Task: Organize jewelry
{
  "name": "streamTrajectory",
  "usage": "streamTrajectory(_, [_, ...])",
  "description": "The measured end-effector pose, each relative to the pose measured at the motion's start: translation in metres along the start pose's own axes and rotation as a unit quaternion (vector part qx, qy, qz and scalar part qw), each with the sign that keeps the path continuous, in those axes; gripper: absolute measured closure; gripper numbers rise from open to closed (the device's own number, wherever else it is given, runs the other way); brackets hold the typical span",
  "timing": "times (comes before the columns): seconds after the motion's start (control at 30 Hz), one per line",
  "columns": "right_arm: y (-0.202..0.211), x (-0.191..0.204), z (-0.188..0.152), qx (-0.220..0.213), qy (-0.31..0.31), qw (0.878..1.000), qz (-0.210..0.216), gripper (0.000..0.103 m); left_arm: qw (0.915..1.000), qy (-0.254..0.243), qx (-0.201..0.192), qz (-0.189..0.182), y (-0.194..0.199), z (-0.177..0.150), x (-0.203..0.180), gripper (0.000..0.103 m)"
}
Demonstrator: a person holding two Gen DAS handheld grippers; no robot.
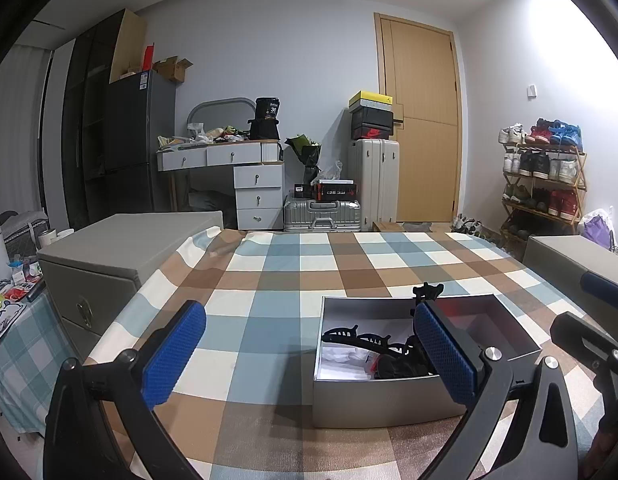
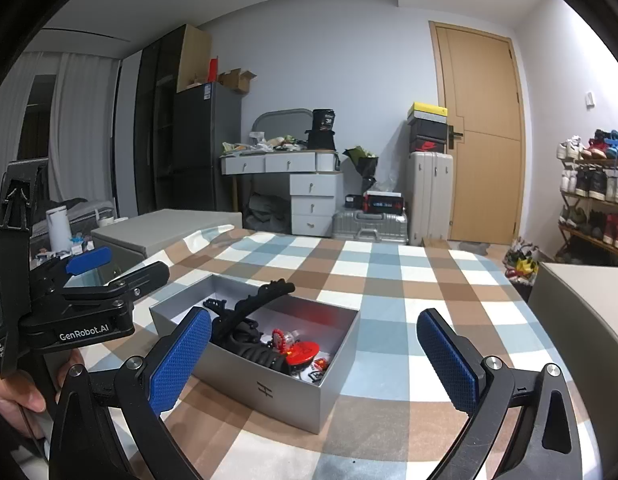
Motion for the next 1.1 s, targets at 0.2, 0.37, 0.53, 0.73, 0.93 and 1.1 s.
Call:
streamTrajectory(0.2, [0.0007,-0.0002,0.0000,-0.001,0.000,1.000,0.000,0.000,1.0000,-0.002,0.001,-0.005,0.0002,0.0010,-0.0007,0.001])
streamTrajectory(0.37, [0.0004,-0.0003,0.0002,-0.001,0.000,1.000,0.000,0.000,1.0000,-0.002,0.000,-0.005,-0.0013,0.0008,-0.0007,0.001])
streamTrajectory(0.53, [0.0004,-0.0001,0.0003,-0.001,0.000,1.000,0.000,0.000,1.0000,-0.002,0.000,-0.005,-0.0012,0.0007,-0.0007,0.001])
streamTrajectory(0.73, [0.0003,-0.0001,0.0002,-0.001,0.000,1.000,0.000,0.000,1.0000,-0.001,0.000,-0.005,-0.0018,0.0005,-0.0004,0.001])
streamTrajectory(0.93, [0.0002,-0.0001,0.0002,-0.001,0.000,1.000,0.000,0.000,1.0000,-0.002,0.000,-0.005,-0.0019,0.0003,-0.0004,0.001])
streamTrajectory(1.1, [0.0003,-0.0001,0.0002,-0.001,0.000,1.000,0.000,0.000,1.0000,-0.001,0.000,-0.005,-0.0018,0.0008,-0.0002,0.001])
Point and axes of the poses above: each gripper's, at about its wrist camera, not at the fingertips, and y roughly against the way its jaws point, x to its left, z to its top, the point moved 8 cm from there along -y, roughly the way its jaws point, and after that the axes turned 8 degrees about z, right-handed, at the moved point
